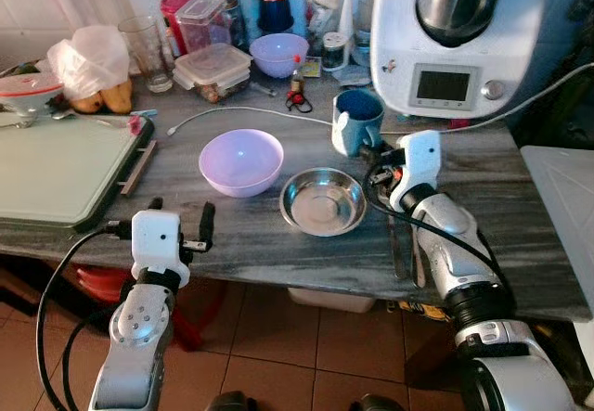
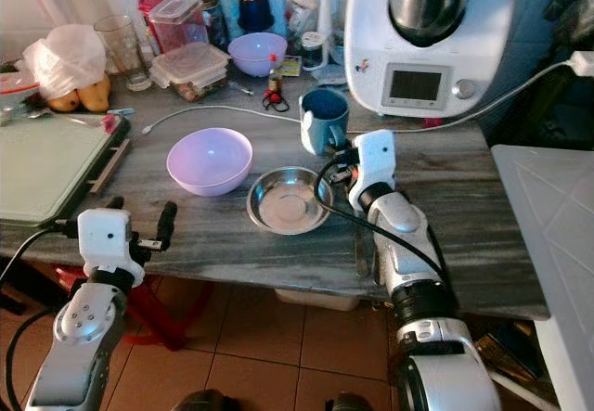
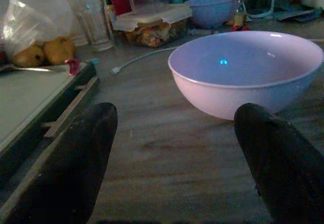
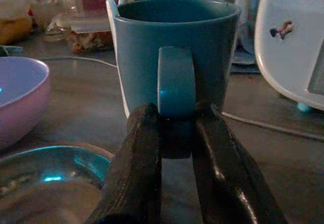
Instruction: Setting the table
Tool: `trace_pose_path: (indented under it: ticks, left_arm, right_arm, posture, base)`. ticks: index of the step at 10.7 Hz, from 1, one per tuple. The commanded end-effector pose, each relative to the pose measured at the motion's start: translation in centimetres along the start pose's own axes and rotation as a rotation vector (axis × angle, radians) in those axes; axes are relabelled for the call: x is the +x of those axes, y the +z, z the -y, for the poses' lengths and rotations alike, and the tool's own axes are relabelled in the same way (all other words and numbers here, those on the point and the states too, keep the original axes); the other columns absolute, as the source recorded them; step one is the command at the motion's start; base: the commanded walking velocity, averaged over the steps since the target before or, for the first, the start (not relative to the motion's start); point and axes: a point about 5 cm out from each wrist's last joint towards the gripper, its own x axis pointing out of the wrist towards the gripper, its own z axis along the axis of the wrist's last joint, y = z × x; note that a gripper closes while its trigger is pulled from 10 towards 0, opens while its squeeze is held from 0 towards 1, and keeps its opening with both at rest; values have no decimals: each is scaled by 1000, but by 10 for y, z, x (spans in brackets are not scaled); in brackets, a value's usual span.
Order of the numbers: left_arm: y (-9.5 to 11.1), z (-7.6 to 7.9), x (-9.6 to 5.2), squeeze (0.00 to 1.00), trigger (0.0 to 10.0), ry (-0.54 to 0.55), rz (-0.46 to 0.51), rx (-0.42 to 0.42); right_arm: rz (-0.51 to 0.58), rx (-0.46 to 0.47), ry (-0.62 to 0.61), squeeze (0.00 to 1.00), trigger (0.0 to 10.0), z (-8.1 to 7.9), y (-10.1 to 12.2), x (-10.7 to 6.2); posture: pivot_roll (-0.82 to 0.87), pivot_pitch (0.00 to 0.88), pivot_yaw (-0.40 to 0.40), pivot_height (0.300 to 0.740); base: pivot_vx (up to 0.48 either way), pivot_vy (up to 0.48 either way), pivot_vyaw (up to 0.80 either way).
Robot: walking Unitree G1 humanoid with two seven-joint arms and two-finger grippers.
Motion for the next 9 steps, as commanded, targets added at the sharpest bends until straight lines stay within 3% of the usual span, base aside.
trace_pose_path:
  ticks: [1, 3, 7, 8, 9]
  left_arm:
    - [3, -4, -2, 0, 10000, 10, 0, 11]
    - [3, -4, -2, 0, 10000, 10, -1, 12]
    - [4, 0, 0, 0, 10000, -1, -3, 12]
    - [4, 1, 0, 0, 10000, -3, -5, 11]
    - [4, 1, 0, 0, 10000, -4, -4, 10]
  right_arm:
    - [8, -10, 16, 0, 10000, -4, 0, 2]
    - [9, -10, 16, 0, 10000, -4, 0, 2]
    - [-84, -24, -9, 0, 10000, 0, -25, -11]
    - [-84, -27, -12, 463, 10000, 1, -25, -11]
    - [-83, -29, -15, 1000, 10000, 1, -25, -11]
  posture:
    - [41, 43, 70, 740]
    - [41, 43, 70, 740]
    - [27, 38, 64, 740]
    - [25, 37, 63, 740]
    - [25, 36, 63, 740]
  base:
    - [0, 0, 0]
    - [0, 0, 0]
    - [0, 0, 0]
    - [0, 0, 0]
    - [0, 0, 0]
